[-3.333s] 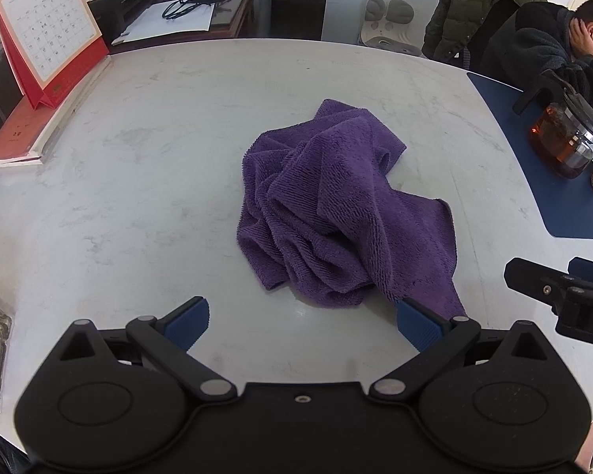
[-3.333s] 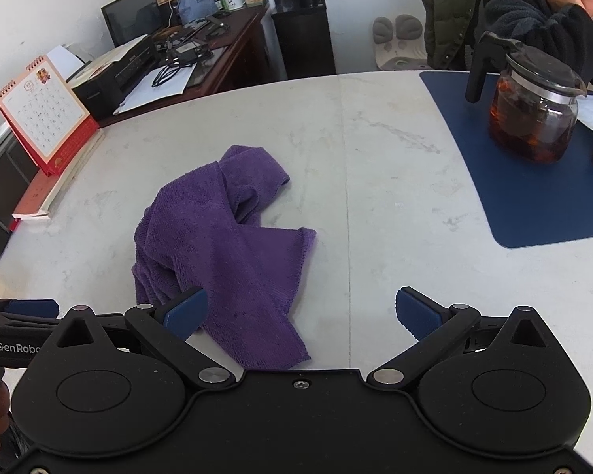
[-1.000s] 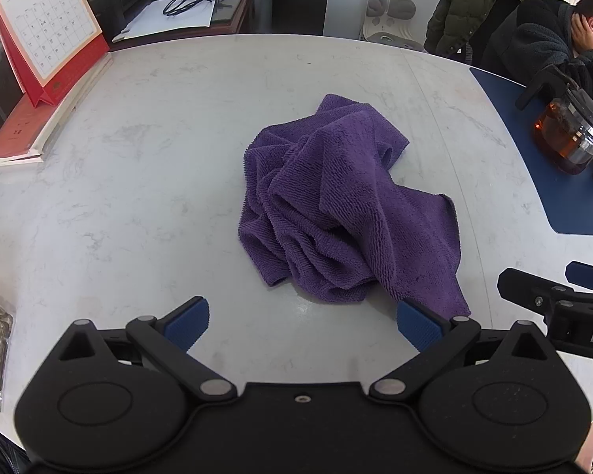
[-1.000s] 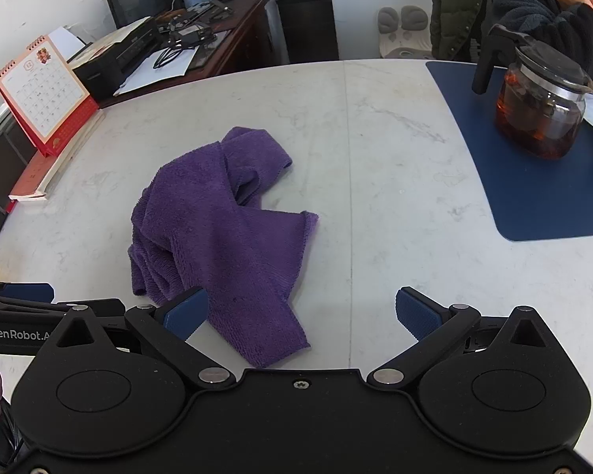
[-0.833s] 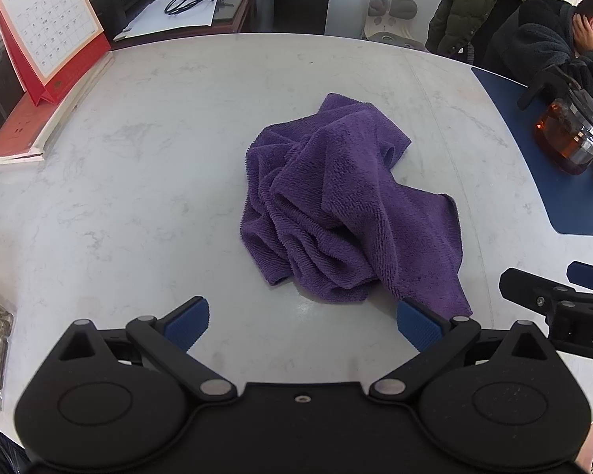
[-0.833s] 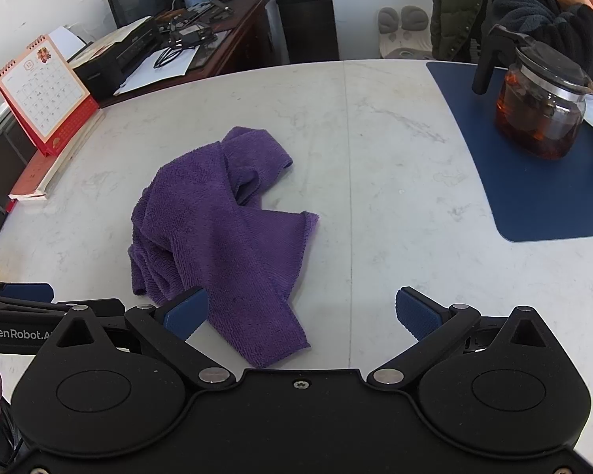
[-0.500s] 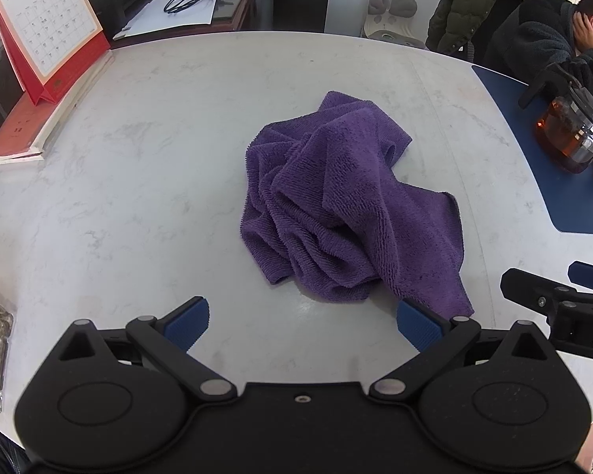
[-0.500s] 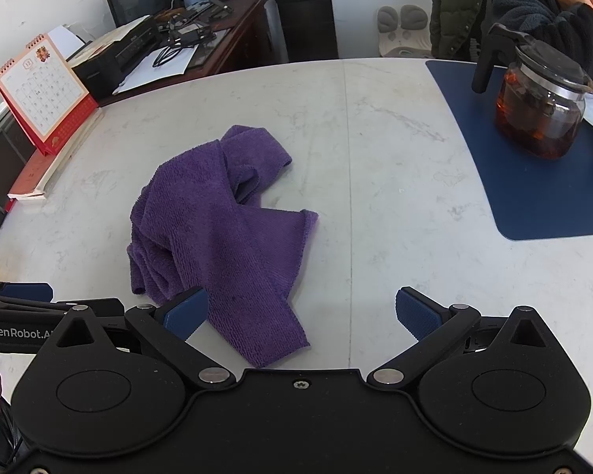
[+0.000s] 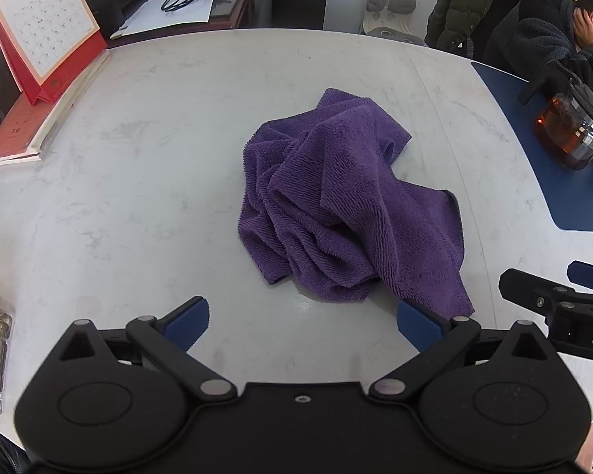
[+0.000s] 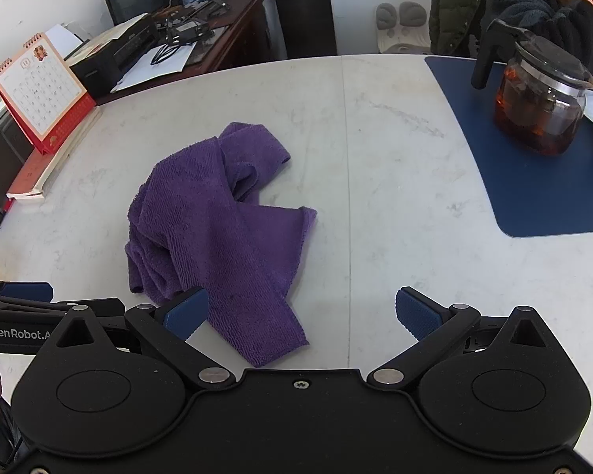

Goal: Fold towel

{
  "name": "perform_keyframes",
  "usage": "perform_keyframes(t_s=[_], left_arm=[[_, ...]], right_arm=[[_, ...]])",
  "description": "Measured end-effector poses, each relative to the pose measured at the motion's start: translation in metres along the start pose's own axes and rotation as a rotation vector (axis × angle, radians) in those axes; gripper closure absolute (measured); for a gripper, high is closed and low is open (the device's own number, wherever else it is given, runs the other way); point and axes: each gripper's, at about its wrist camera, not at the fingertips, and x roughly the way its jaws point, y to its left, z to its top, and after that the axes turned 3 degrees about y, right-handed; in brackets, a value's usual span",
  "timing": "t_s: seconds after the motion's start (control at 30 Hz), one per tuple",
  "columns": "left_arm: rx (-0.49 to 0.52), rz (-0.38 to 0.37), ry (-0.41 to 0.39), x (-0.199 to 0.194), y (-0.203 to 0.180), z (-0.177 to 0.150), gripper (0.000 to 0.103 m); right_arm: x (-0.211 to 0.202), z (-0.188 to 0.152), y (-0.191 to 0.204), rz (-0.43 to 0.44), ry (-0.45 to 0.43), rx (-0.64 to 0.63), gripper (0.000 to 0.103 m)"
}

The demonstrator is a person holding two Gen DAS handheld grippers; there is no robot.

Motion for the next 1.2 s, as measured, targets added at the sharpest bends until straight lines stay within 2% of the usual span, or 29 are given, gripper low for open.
perform_keyframes(t_s=[0.27,0.37,0.4,0.47,0.53,0.63,0.73,0.77,0.87,0.93,1.0,1.13,1.2], left_arm=[[-0.038,0.005,0.018,0.003,-0.001,-0.003,0.001],[-0.103,-0.012,0.012,0.001,0.008,-0.005,0.001],[-0.136,-0.026,-0.011,-0.002,0.014,-0.006,0.001],[-0.181,-0.048,-0.054,-0.007,0.022,-0.007,0.001],[-0.222,-0.046,-0.138,-0.017,0.029,-0.008,0.001],[-0.212,0.028,-0.231,-0.027,0.026,-0.008,0.001],[-0.221,0.09,-0.227,-0.03,0.024,-0.006,0.001],[-0.229,0.111,-0.222,-0.03,0.023,-0.005,0.001],[-0.308,0.088,-0.141,-0.027,0.035,-0.002,0.001],[-0.349,0.044,-0.105,-0.025,0.047,0.004,0.001],[-0.31,0.064,-0.144,-0.03,0.05,0.014,0.001],[-0.192,0.064,-0.249,-0.032,0.052,0.047,0.001],[-0.145,0.033,-0.269,-0.022,0.055,0.067,0.001]], right_arm=[[0.004,0.0,-0.003,0.014,0.022,-0.01,0.0],[0.005,0.002,-0.008,0.028,0.024,-0.012,0.0],[0.005,0.004,-0.01,0.036,0.014,-0.011,0.0],[-0.003,0.011,-0.017,0.069,-0.05,-0.012,0.0],[-0.016,0.02,-0.024,0.133,-0.159,-0.031,0.0],[-0.025,0.026,-0.033,0.225,-0.295,-0.057,0.0],[-0.013,0.03,-0.041,0.281,-0.294,-0.061,0.0],[-0.003,0.03,-0.043,0.293,-0.257,-0.059,0.0],[0.025,0.028,-0.045,0.329,-0.165,-0.073,0.0],[0.038,0.028,-0.039,0.348,-0.121,-0.103,0.0],[0.048,0.029,-0.032,0.364,-0.098,-0.136,0.0],[0.031,0.045,-0.022,0.42,-0.262,-0.201,0.0],[0.031,0.057,-0.018,0.41,-0.285,-0.247,0.0]])
